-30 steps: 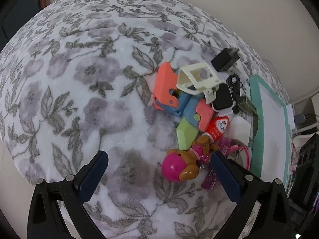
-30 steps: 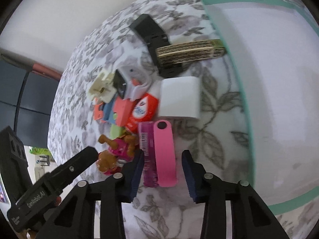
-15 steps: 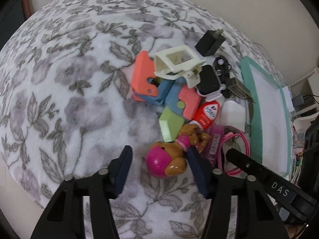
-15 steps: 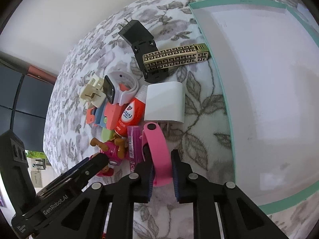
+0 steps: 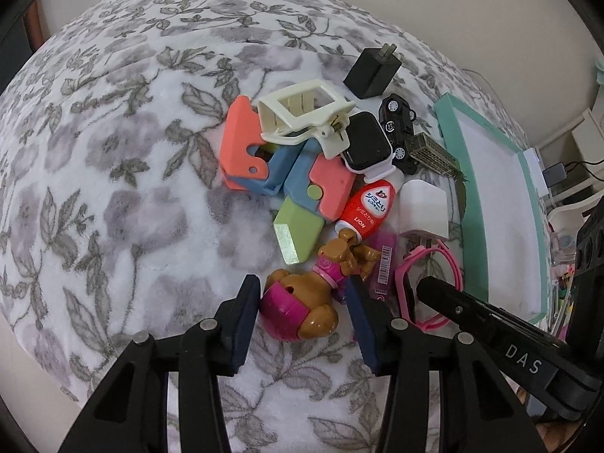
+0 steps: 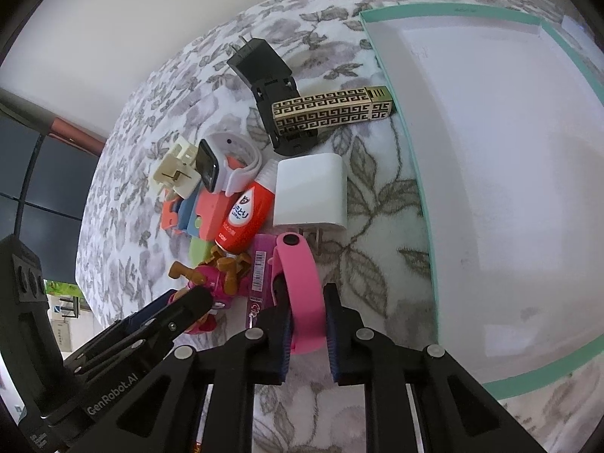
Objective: Organize rigid objects
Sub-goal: 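Carry the pink figure and pink band over the tray with both grippers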
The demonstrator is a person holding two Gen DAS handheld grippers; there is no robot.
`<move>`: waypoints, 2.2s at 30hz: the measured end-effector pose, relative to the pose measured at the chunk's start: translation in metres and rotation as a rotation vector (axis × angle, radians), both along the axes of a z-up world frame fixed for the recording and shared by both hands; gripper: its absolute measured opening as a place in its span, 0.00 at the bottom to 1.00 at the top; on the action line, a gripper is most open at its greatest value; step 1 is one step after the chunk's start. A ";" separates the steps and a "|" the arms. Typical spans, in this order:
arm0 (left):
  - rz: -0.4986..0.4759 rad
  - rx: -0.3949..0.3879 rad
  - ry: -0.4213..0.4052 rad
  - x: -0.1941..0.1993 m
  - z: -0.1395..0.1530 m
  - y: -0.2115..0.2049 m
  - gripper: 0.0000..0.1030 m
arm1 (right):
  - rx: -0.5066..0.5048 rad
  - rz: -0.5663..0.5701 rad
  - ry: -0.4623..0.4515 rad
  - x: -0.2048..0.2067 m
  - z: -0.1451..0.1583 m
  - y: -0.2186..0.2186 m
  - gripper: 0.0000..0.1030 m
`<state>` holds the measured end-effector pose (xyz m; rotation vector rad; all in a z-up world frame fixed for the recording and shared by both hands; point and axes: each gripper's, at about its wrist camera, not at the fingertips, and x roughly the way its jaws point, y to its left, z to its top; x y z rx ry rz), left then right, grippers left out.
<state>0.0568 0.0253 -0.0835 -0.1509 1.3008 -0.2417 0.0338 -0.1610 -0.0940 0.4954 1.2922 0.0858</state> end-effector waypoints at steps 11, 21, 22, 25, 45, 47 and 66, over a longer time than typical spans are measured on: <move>-0.045 0.016 0.033 -0.001 -0.005 -0.008 0.50 | 0.003 0.004 0.006 -0.001 0.000 -0.002 0.16; -0.072 0.026 0.032 -0.003 -0.007 -0.018 0.49 | 0.002 0.001 0.019 -0.002 -0.001 -0.003 0.16; -0.070 0.021 0.028 -0.003 -0.006 -0.017 0.48 | 0.005 0.002 0.018 -0.003 -0.001 -0.003 0.16; -0.066 0.005 0.003 -0.005 0.002 -0.013 0.40 | 0.008 0.005 0.006 -0.004 0.003 -0.004 0.16; -0.048 -0.013 -0.110 0.012 0.069 -0.020 0.40 | 0.072 -0.121 -0.177 -0.016 0.055 -0.038 0.15; -0.053 -0.019 -0.142 0.016 0.086 -0.031 0.40 | 0.043 -0.165 -0.207 -0.019 0.063 -0.049 0.15; -0.193 -0.025 -0.293 0.028 0.117 -0.198 0.40 | -0.348 -0.497 -0.288 -0.035 0.086 -0.162 0.15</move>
